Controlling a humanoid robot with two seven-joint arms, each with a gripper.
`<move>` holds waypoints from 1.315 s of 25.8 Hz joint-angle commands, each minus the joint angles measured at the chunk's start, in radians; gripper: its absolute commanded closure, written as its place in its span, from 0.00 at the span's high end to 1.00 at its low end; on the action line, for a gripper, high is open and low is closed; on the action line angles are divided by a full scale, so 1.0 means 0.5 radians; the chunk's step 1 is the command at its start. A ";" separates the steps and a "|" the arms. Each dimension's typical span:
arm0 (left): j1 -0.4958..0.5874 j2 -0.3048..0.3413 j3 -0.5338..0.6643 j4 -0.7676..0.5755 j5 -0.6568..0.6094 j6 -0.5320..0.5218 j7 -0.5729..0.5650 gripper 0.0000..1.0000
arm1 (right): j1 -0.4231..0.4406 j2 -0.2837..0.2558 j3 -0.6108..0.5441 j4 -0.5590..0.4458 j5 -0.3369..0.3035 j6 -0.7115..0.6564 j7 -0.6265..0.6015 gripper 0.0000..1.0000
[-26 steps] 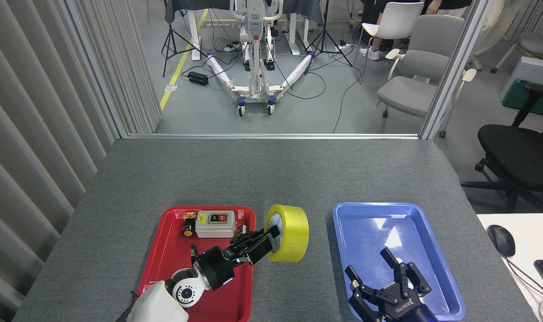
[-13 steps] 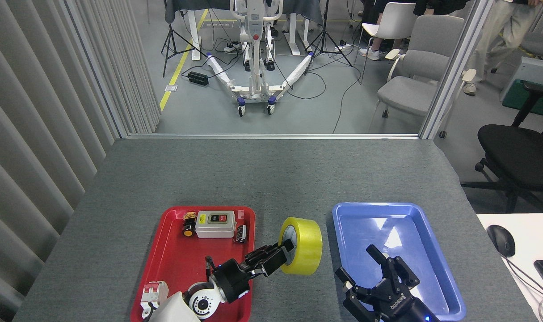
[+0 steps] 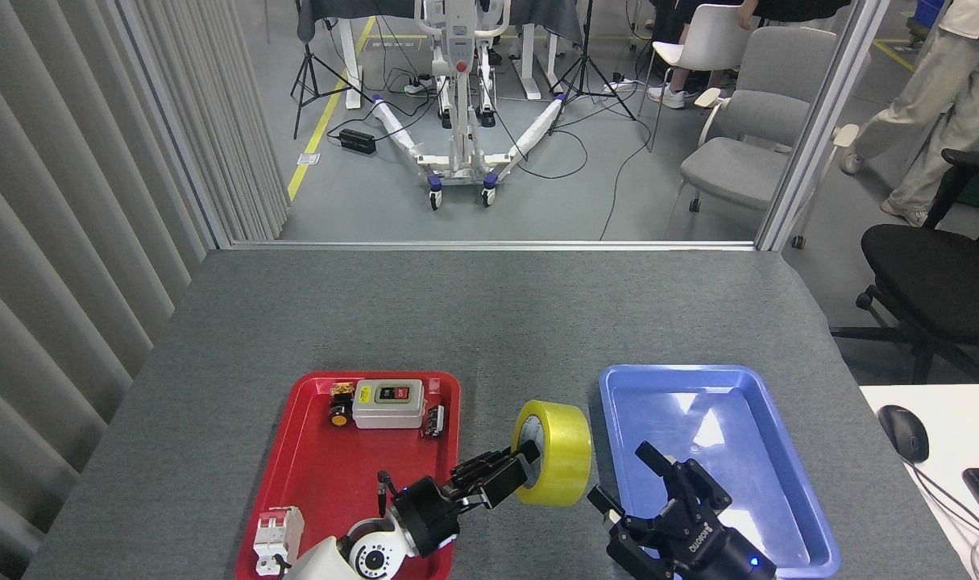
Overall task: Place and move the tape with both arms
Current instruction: 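Grasp the tape roll with the right gripper and release the left gripper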
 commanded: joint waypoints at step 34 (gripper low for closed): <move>0.057 -0.001 -0.147 -0.141 0.003 0.001 0.002 0.00 | -0.120 0.010 0.224 0.042 -0.180 -0.279 0.021 0.66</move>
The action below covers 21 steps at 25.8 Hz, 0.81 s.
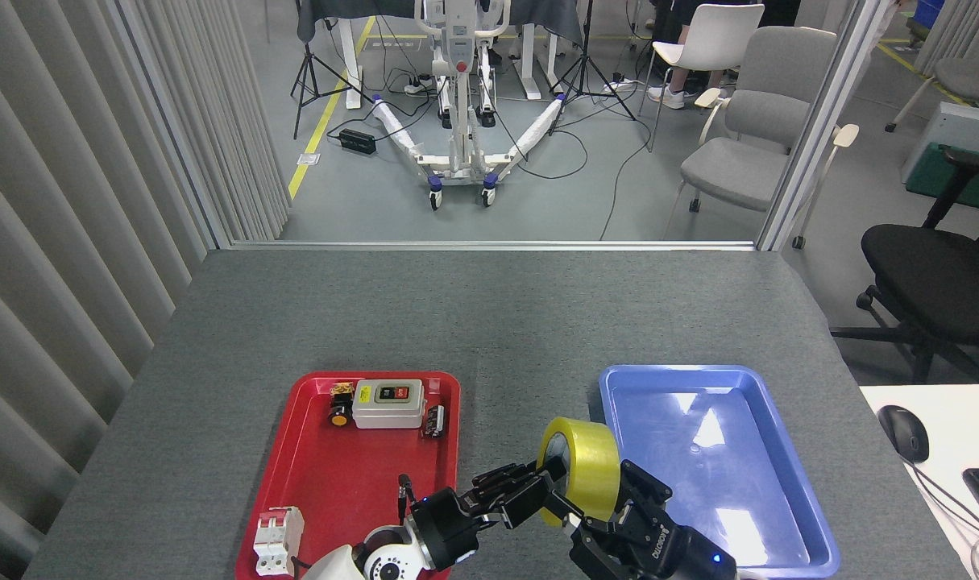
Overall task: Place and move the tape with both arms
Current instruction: 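Grasp the tape roll with the right gripper and release the left gripper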
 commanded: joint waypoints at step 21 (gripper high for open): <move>-0.046 0.408 0.145 -0.053 -0.006 0.005 0.116 0.99 | 0.003 -0.049 -0.046 -0.028 -0.014 -0.027 -0.025 0.00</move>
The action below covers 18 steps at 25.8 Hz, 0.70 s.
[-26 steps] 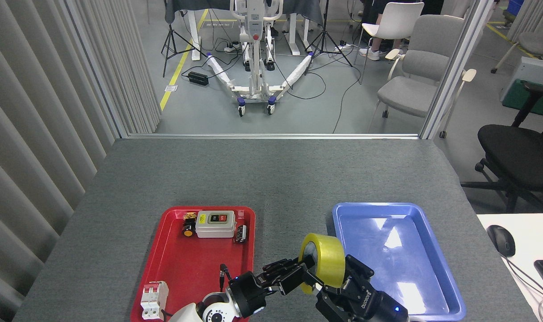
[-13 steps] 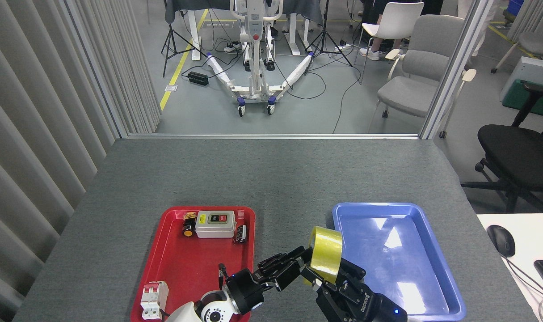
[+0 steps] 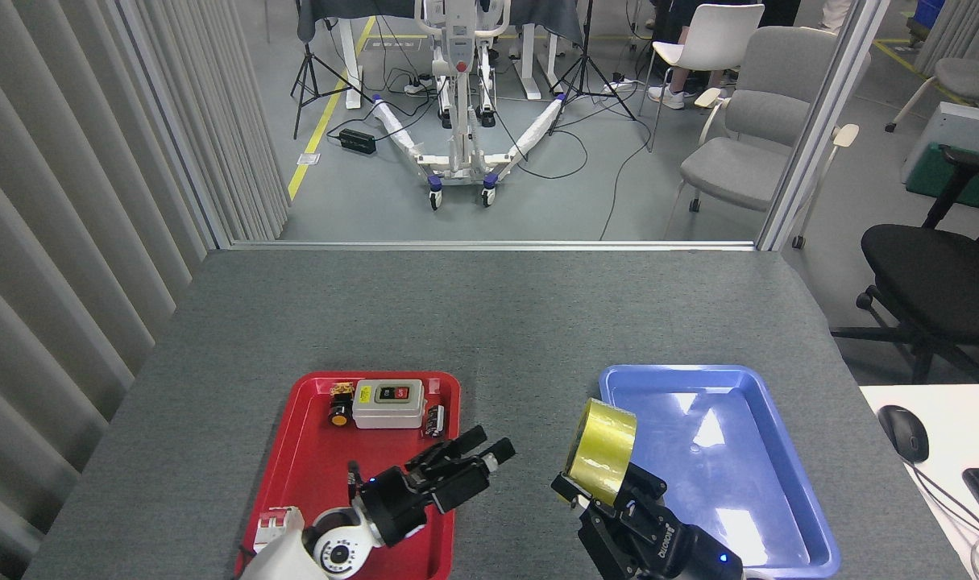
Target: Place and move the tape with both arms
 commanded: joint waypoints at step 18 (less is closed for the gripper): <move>0.602 0.493 0.477 -1.007 -1.370 1.434 0.462 0.99 | -0.281 -0.364 -0.040 -0.013 0.009 1.382 0.821 0.00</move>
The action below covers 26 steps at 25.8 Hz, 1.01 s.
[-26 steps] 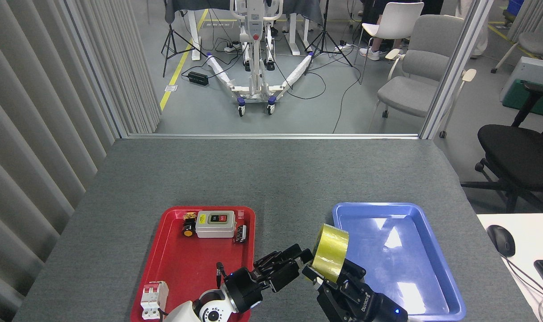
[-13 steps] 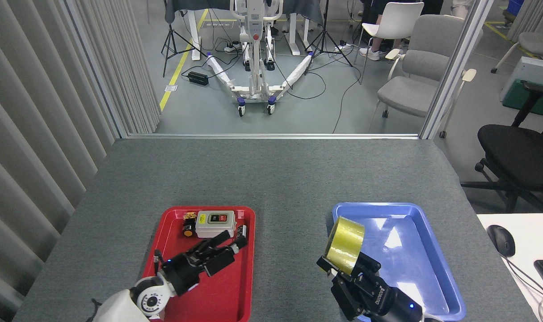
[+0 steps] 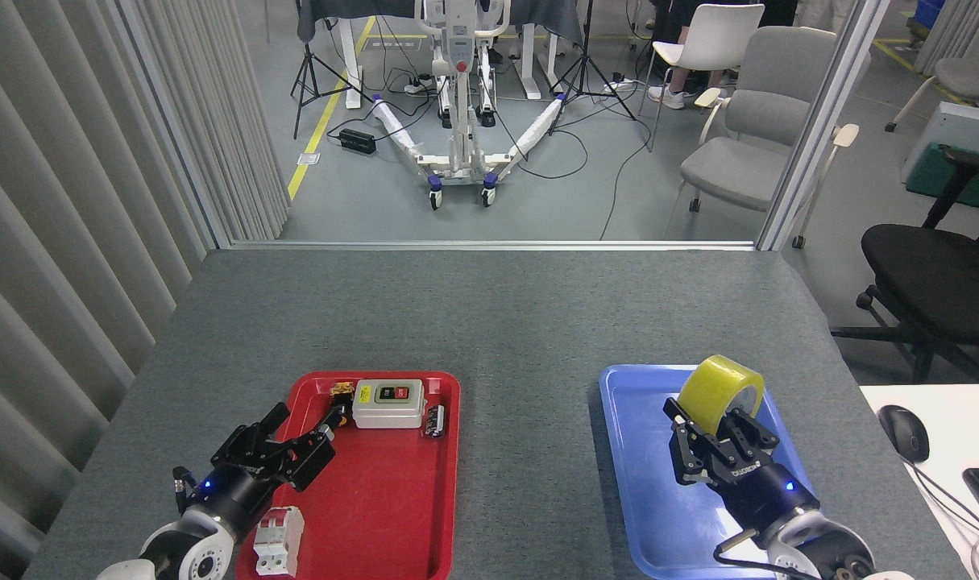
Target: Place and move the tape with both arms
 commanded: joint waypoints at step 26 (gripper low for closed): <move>0.229 -0.170 0.010 -0.258 -0.649 0.526 -0.212 1.00 | -0.515 -0.368 0.689 0.322 -0.383 0.530 0.840 0.45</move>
